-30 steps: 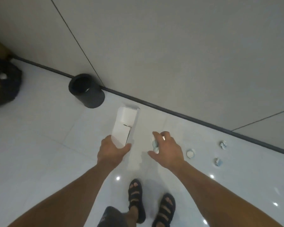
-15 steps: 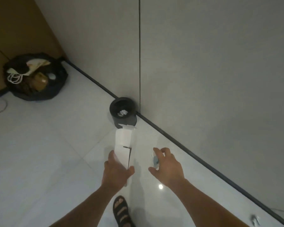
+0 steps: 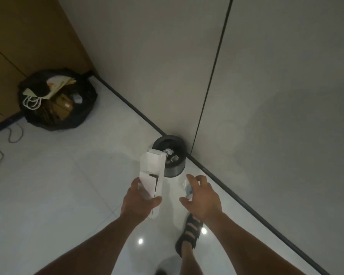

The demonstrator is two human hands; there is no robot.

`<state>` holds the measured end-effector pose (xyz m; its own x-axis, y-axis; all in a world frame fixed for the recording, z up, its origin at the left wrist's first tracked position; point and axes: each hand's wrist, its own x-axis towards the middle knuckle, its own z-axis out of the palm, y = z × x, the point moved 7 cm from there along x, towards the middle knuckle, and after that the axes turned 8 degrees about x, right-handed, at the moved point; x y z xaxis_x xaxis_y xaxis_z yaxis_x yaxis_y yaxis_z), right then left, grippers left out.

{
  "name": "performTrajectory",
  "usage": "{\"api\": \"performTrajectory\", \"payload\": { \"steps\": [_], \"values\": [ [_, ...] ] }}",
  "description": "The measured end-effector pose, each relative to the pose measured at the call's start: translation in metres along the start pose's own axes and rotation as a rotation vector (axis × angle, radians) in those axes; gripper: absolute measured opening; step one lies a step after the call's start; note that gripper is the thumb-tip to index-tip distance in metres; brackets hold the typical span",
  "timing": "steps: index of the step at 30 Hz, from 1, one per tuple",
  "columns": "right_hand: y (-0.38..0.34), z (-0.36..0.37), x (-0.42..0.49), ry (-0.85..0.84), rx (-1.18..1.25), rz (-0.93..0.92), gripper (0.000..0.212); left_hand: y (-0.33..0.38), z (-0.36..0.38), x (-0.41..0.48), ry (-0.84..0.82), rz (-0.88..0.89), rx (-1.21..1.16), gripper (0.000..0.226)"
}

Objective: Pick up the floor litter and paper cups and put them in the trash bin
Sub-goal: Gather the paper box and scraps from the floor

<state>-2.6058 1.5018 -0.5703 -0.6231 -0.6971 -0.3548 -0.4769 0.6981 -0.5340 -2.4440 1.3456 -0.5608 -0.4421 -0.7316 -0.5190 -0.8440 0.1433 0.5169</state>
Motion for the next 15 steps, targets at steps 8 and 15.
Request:
{"api": "performTrajectory", "payload": {
  "steps": [8, 15],
  "values": [
    [0.001, -0.005, 0.122, -0.055, 0.031, -0.029, 0.077, 0.053, 0.013, 0.112, -0.042, -0.025, -0.071, 0.087],
    [0.016, 0.031, 0.213, -0.062, -0.007, -0.003, 0.075, 0.068, 0.042, 0.227, -0.006, 0.058, 0.014, 0.092]
  ]
}}
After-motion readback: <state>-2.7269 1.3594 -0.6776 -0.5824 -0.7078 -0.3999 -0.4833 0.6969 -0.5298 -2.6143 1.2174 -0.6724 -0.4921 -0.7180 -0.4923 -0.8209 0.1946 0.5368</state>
